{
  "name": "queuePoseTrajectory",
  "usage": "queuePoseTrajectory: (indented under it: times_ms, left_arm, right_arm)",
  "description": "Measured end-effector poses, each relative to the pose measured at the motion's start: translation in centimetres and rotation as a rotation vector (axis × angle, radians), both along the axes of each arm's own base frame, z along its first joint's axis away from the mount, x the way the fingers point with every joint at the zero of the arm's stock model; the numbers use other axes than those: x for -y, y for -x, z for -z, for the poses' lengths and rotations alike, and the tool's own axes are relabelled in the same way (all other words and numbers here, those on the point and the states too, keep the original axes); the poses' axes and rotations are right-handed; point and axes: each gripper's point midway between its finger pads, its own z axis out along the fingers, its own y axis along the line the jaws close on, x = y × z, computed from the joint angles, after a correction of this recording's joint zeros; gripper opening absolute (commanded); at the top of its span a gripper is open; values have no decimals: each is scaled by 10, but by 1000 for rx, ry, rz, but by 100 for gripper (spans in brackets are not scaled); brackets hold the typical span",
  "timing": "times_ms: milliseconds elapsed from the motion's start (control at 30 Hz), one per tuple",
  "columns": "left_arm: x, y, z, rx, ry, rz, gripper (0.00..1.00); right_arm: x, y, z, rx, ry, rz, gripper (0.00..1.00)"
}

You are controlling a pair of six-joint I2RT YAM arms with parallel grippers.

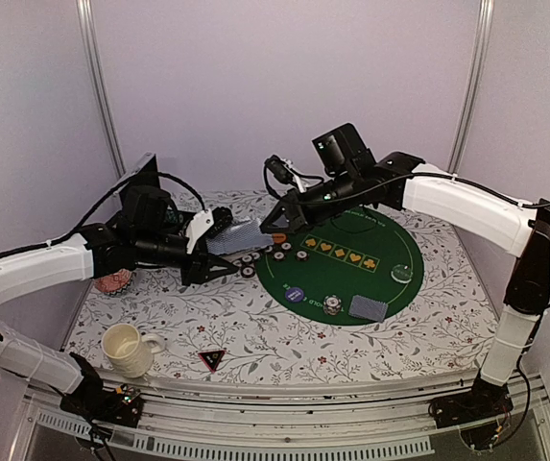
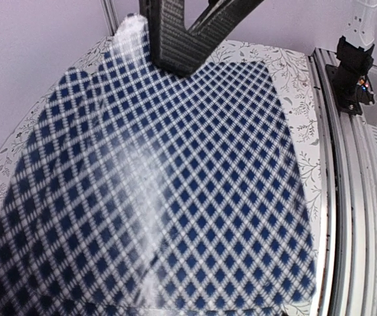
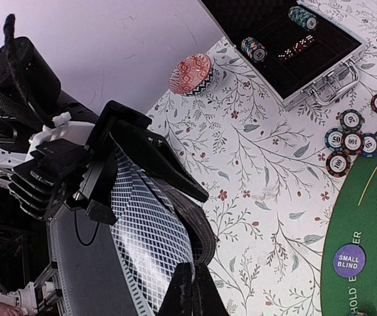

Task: Distribute texas hold em gaming equipment
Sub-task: Pick up the poker card from the face-down deck piles.

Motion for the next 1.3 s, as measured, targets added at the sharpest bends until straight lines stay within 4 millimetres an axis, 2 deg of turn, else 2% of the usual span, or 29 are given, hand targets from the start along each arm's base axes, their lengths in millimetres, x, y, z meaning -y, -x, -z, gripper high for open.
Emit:
queuePoseTrajectory:
  times_ms: [1033, 1167, 1300]
  left_arm:
    - [0, 0, 0, 0, 1, 0, 38]
    - [0, 0, 0, 0, 1, -1, 38]
    - [0, 0, 0, -1, 1, -1, 38]
  right_arm:
    - [11, -1, -41, 21, -95, 5, 1]
    - [25, -17, -55, 42, -120, 68, 1]
    - [62, -50, -86, 96, -207, 205, 1]
